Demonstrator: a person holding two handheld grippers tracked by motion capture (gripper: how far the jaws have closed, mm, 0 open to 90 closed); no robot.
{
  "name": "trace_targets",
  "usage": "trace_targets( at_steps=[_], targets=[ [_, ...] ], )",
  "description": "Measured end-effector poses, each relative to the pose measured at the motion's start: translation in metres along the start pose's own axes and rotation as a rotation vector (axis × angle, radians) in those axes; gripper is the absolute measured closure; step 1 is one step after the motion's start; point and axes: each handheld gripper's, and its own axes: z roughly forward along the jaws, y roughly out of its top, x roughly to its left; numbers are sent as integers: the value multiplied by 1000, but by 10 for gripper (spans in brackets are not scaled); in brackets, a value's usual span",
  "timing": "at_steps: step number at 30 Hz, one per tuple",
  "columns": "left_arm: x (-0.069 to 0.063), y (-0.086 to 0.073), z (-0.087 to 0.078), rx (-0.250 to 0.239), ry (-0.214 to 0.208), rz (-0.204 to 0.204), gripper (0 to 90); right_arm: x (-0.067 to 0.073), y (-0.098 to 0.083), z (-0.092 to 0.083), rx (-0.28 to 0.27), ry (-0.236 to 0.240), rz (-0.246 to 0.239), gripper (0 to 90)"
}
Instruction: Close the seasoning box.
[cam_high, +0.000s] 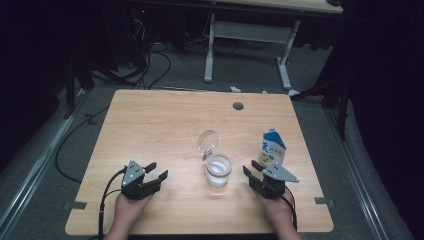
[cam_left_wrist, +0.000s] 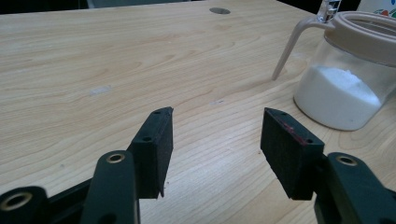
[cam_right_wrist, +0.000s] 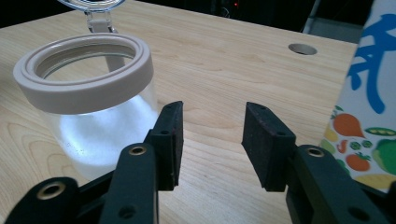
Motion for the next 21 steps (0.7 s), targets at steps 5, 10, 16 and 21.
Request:
trace_targets(
  at_steps=[5, 10, 16, 21],
  targets=[
    [-8, 3, 8, -13, 3, -30, 503, 5, 3, 9, 2, 13, 9, 632],
    [-13, 12, 21, 8, -17, -66, 556, 12, 3, 12, -9, 31, 11, 674],
    [-25, 31, 32, -6, -23, 3, 691, 14, -8, 7, 18, 43, 15, 771],
    [-26, 42, 40, -14, -29, -14, 777, 12, -13, 4, 34, 42, 14, 854]
  ],
)
